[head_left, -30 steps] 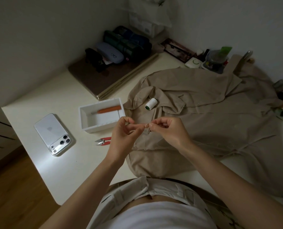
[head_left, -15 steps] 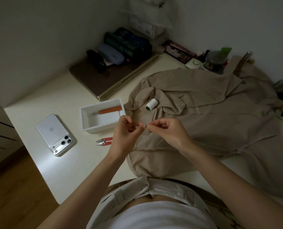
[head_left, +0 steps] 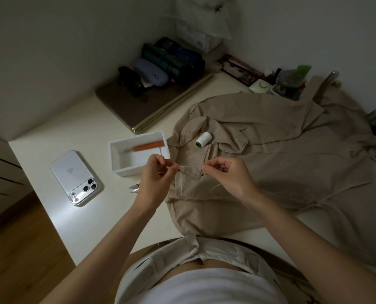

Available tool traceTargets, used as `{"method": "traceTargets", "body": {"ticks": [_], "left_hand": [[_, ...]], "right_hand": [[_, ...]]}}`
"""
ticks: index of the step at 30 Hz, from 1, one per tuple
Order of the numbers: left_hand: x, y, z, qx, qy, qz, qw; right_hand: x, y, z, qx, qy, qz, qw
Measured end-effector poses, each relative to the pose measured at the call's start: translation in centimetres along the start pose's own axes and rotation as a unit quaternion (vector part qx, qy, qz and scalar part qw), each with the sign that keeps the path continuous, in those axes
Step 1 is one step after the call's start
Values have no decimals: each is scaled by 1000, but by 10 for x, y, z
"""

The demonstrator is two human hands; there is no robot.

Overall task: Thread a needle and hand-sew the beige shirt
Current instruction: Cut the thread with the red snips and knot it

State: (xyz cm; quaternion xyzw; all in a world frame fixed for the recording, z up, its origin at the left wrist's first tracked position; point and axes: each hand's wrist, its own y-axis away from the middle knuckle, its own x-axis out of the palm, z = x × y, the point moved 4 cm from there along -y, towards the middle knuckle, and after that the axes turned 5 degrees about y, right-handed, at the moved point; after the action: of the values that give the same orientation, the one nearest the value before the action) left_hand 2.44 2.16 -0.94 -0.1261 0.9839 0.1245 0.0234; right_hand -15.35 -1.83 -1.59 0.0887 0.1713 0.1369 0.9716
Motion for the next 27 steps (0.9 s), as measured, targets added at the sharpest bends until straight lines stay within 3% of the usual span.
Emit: {"method": "traceTargets", "body": {"ticks": [6, 11, 17, 22, 24, 27], "left_hand": [[2, -8, 3, 26, -157, 57, 986], [20, -5, -8, 130, -266, 104, 950], [30, -6, -13, 190, -268, 118, 937], [20, -5, -12, 170, -234, 92, 953], [17, -4, -13, 165, -222, 85, 957], [15, 0, -15, 170, -221, 97, 955]], "right_hand": [[-1, -1, -2, 0, 12, -19, 1000], [-1, 1, 0, -5, 16, -12, 1000], [-2, 3, 5, -38, 60, -12, 997], [-8, 8, 11, -88, 178, -95, 976], [-9, 12, 12, -61, 149, -86, 983], [5, 19, 9, 74, 76, 44, 993]]}}
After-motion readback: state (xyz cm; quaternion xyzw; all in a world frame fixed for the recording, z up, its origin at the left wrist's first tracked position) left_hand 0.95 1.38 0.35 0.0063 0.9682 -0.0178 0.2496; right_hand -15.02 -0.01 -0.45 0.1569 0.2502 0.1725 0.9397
